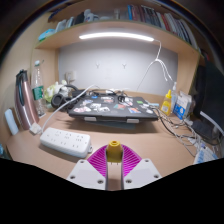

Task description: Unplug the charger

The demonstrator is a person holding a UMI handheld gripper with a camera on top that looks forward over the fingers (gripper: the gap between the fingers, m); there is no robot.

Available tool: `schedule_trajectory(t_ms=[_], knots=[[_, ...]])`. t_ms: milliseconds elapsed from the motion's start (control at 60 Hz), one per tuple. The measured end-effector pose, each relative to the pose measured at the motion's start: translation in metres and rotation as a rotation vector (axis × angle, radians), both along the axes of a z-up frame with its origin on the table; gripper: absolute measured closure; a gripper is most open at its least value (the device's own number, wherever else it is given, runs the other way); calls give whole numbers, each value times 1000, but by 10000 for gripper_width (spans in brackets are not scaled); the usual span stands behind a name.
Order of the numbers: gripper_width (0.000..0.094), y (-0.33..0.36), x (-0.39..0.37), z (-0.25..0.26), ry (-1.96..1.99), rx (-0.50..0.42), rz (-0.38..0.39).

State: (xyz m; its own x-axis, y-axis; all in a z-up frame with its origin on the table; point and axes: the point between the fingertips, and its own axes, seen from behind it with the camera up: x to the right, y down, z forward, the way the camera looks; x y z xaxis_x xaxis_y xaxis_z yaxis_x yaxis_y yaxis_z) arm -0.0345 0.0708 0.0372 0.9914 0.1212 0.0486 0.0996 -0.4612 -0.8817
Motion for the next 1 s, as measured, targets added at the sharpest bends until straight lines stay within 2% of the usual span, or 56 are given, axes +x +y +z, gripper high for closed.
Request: schedule_trajectory(t_ms=[250, 483, 550, 567, 600, 633, 683, 733, 867, 1000], knots=[[684, 9, -6, -44, 21, -171, 11], [601, 25, -9, -48, -2, -143, -1], [486, 24, -7, -47, -4, -128, -9], [416, 24, -7, -46, -3, -125, -12], [360, 21, -7, -45, 4, -121, -13], [197, 18, -9, -43, 15, -116, -9], [10, 13, -10, -36, 32, -103, 1], [71, 5, -10, -29, 46, -89, 13], [48, -20, 10, -13, 50, -49, 4], [51, -49, 36, -12, 67, -63, 10]])
